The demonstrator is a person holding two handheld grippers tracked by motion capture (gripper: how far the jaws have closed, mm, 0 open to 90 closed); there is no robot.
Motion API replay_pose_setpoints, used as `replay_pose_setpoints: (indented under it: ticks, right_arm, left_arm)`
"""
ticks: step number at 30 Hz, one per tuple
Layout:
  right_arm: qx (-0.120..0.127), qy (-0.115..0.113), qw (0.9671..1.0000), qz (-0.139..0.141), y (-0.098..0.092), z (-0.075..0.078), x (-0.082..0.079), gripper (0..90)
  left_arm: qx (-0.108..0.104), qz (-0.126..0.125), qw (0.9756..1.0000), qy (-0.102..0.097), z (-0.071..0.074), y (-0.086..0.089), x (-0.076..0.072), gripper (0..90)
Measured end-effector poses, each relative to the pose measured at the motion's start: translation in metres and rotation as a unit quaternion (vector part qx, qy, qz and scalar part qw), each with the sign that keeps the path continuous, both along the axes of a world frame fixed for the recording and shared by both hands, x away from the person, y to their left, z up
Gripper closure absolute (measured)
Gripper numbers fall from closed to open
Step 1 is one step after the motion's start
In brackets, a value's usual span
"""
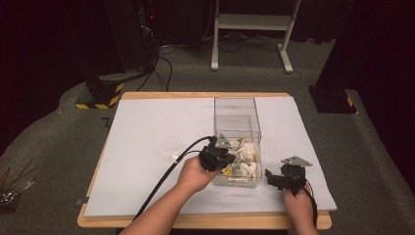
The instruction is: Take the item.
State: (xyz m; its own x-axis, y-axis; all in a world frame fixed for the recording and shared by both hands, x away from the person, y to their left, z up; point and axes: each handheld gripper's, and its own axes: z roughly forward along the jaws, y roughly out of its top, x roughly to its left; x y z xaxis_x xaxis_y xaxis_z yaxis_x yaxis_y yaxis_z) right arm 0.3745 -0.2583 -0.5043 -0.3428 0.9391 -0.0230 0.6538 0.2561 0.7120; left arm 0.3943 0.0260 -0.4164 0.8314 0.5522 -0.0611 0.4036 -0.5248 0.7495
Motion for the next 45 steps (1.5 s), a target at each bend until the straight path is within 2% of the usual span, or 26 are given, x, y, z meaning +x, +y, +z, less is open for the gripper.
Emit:
replay_pose_setpoints:
  ticks: [10,20,31,45]
  right_arm:
    - [0.000,0.000,1.0000,0.000,0.000,0.000,0.000,12.8]
    - [0.000,0.000,1.0000,0.000,0.000,0.000,0.000,12.8]
    - [0.000,0.000,1.0000,0.000,0.000,0.000,0.000,12.8]
    - [0.000,0.000,1.0000,0.000,0.000,0.000,0.000,12.8]
  left_arm:
    - [-0.024,0.003,0.9997,-0.011,0.011,0.010,-0.002,90.0]
    - [-0.054,0.013,0.9982,-0.024,0.021,0.026,-0.004,90.0]
    - [-0.099,0.032,0.9940,-0.032,0.030,0.050,-0.004,90.0]
    - [-0.115,0.058,0.9906,-0.044,0.039,0.080,-0.002,90.0]
